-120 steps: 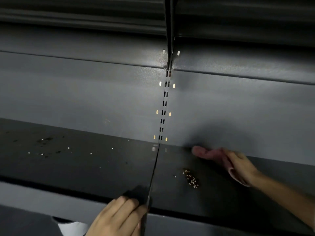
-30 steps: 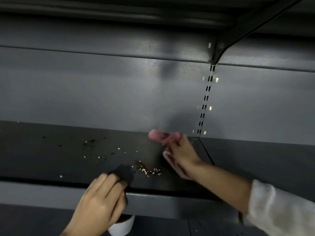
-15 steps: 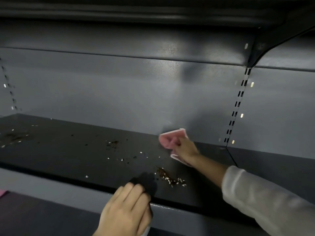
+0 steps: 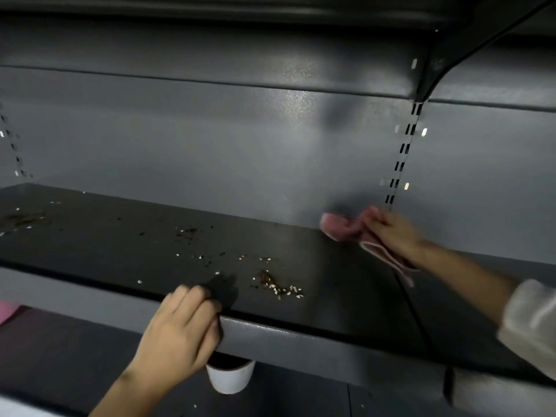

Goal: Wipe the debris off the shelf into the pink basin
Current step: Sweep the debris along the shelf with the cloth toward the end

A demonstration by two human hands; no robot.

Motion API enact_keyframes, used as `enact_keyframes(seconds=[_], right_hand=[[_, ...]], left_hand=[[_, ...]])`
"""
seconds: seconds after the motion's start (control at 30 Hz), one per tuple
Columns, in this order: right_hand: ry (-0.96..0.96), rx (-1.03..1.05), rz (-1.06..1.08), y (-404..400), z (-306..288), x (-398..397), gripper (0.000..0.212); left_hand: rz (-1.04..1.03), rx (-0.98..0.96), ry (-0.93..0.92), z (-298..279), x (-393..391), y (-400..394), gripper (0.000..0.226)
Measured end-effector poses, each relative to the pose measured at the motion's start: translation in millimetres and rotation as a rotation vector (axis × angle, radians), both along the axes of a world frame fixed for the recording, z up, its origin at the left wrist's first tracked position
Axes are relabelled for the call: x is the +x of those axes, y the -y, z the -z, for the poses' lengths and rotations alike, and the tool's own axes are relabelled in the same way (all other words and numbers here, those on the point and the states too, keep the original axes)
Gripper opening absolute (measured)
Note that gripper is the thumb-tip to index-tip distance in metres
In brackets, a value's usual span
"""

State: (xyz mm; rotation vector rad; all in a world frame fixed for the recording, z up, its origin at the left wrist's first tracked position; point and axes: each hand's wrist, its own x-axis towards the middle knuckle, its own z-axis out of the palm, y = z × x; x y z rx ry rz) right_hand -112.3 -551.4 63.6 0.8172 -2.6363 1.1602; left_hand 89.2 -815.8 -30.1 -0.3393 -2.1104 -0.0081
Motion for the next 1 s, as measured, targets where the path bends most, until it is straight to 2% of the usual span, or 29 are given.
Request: enact_keyframes(seconds=[0.1, 0.17, 0.23, 0.37, 0.47, 0.6, 0.63, 0.7, 0.8, 0.9, 1.0], right_hand=[[0.129, 0.114, -0.044, -15.7, 28.7, 7.9, 0.020], [0.099, 0.233, -0.107, -4.0, 43.5, 20.0, 0.015], [0.074, 0.260, -0.152, 18.3, 47.8, 35.1, 0.012], [-0.023, 0.204, -0.262, 69.9, 48.9, 60.9, 0.031], [0.100, 0.023, -0.203, 86.6, 37.0, 70.9, 0.025], [-0.034, -0.080, -0.065, 51.7, 24.0, 66.7, 0.010], [-0.100, -0.072, -0.013, 35.0, 22.1, 64.3, 0.007], [-0.162, -0.040, 0.086, 1.3, 21.0, 63.3, 0.018], [0.025, 0.027, 0.138, -19.7, 33.2, 71.7, 0.034], [0.121, 0.060, 0.159, 6.7, 43.6, 87.2, 0.019], [0.070, 0.056, 0.160, 51.0, 43.2, 101.9, 0.016]], left_hand=[[-0.021, 0.001, 0.010, 1.4, -1.1, -2.0, 0.027], [-0.025, 0.013, 0.006, 1.5, -2.2, -2.7, 0.022], [-0.031, 0.023, 0.008, 3.4, -2.7, -3.2, 0.023], [-0.036, 0.041, 0.031, 4.7, -0.5, -5.6, 0.008], [-0.022, 0.019, 0.078, 2.5, 2.8, -3.4, 0.006], [-0.008, 0.006, 0.114, -3.4, 4.7, 12.1, 0.024], [-0.017, 0.023, 0.110, -4.5, 4.8, 17.1, 0.028], [-0.020, 0.044, 0.101, -5.1, 6.1, 29.9, 0.030], [0.017, 0.007, 0.090, -5.5, 9.4, 55.4, 0.030], [0.049, -0.067, 0.083, -6.3, 12.3, 82.0, 0.036], [0.104, -0.074, 0.080, -9.0, 12.2, 101.5, 0.035]])
